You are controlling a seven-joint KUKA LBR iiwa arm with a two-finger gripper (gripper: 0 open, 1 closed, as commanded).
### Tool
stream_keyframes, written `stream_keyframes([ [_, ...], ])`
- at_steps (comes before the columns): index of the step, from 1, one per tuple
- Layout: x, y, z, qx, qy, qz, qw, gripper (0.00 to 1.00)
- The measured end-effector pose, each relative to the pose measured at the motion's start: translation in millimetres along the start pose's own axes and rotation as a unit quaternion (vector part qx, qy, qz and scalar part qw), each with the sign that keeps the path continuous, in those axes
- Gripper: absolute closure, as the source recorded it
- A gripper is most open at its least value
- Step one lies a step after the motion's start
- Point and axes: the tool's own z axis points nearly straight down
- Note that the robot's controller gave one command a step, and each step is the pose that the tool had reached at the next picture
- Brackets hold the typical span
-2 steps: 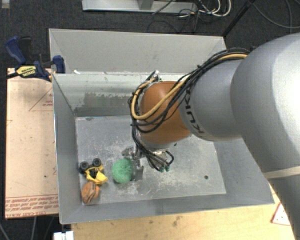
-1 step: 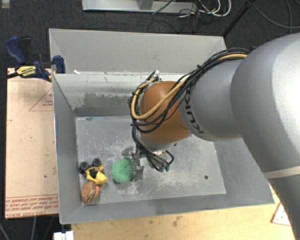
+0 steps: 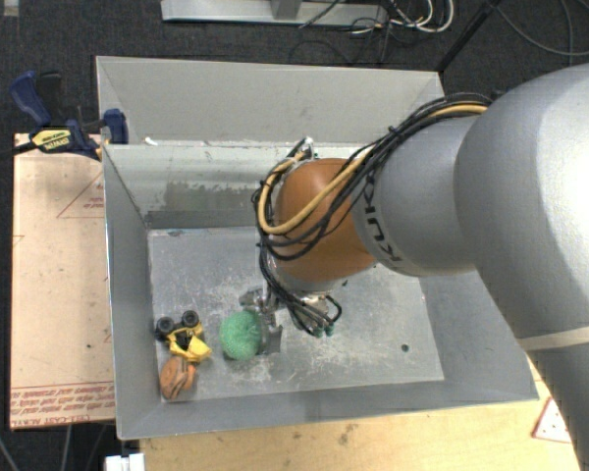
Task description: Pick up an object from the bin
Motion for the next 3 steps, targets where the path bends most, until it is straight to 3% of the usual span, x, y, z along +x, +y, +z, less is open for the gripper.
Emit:
stream_keyframes([
  [3,-0.3,0.3,-22.3,0.0,-0.0008,0.0,1.0,1.0],
])
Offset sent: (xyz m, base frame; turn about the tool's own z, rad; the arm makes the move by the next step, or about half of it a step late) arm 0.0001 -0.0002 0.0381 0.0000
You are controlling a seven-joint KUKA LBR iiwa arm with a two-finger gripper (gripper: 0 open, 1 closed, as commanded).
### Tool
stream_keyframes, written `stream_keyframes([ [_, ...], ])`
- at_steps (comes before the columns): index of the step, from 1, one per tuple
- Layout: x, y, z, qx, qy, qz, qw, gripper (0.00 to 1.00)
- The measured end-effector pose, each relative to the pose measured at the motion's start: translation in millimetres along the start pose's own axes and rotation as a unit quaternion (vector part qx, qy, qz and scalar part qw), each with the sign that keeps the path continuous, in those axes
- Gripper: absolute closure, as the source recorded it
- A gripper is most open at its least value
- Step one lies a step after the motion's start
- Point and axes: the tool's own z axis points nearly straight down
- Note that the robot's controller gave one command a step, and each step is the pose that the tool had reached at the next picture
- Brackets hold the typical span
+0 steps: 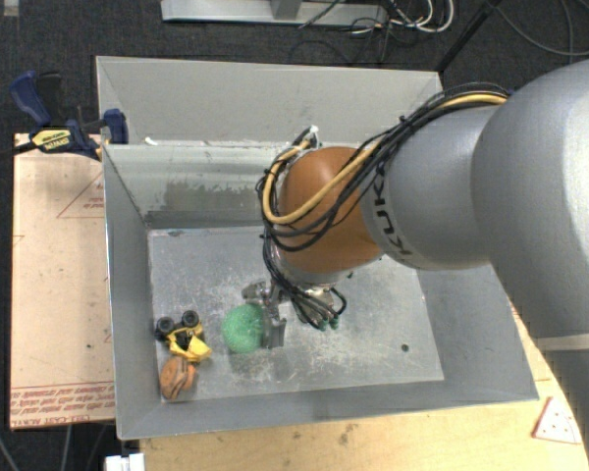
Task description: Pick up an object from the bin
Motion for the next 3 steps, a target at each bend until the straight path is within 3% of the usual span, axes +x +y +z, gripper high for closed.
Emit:
stream_keyframes([
  [3,1.5,0.6,-35.4,0.0,0.0037,0.0,1.0,1.0],
])
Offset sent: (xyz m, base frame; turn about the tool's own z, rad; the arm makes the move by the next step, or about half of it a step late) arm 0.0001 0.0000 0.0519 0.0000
